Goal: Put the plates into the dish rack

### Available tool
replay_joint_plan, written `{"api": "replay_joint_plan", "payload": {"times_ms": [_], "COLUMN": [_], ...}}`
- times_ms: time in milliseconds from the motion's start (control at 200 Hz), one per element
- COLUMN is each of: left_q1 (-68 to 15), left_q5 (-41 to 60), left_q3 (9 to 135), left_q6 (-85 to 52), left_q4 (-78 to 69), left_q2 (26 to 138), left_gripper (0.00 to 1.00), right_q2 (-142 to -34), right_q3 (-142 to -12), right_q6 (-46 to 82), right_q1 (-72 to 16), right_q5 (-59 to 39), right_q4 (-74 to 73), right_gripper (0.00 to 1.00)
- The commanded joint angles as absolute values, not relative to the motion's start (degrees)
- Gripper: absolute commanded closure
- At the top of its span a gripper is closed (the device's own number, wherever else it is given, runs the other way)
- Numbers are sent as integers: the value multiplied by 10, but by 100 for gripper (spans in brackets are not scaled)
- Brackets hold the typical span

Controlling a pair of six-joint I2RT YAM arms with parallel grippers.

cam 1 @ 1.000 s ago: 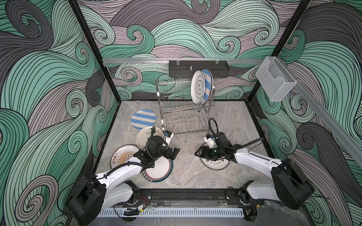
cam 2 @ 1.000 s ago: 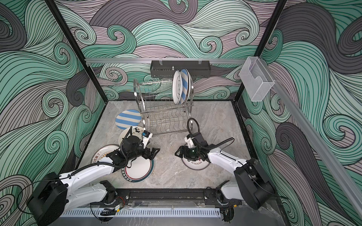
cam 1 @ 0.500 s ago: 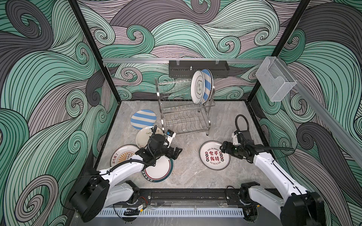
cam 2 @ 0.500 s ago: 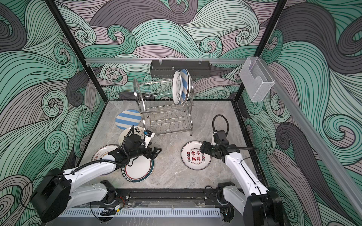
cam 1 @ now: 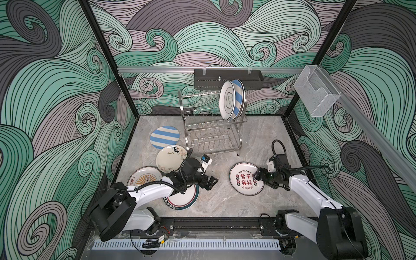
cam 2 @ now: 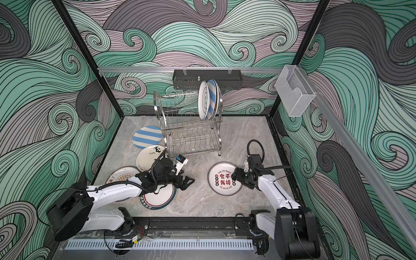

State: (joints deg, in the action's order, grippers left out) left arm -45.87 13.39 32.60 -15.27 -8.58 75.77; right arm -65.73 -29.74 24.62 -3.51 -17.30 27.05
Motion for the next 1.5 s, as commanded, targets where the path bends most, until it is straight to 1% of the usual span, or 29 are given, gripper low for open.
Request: {"api": "replay_joint_plan", "payload": {"times_ms": [0,155,240,650,695,886,1271,1496], "left_q1": [-473,-490,-500,-535,-536,-538,-544,-567], "left_q5": [133,124,115,119,122,140,183,196], "left_q3": [364,404,421,532,540,594,643,665], "left_q6": [-154,-155,-158,-146,-144,-135,-128,-110], "left_q4": [-89,-69,-64,4,4,32,40,52], "left_q2": [779,811,847,968,979,1036,1085,1101], "left_gripper": [1,1,1,1,2,1,1,1], "right_q2": [-656,-657,-657,-645,-642,-636,-660,-658], "right_q3": [-282,-261,-248,-222,-219,-215,-221,-216], "right_q6": [254,265,273,291,293,292,283,282], "right_q1": [-31,-31,-31,-31,-30,-30,-29,-29], "right_q5": [-204,-221,-228,-221,-221,-216,-234,-283], "right_q4": [244,232,221,186,183,186,180,142], "right_gripper": [22,22,22,22,25,25,27,30]}}
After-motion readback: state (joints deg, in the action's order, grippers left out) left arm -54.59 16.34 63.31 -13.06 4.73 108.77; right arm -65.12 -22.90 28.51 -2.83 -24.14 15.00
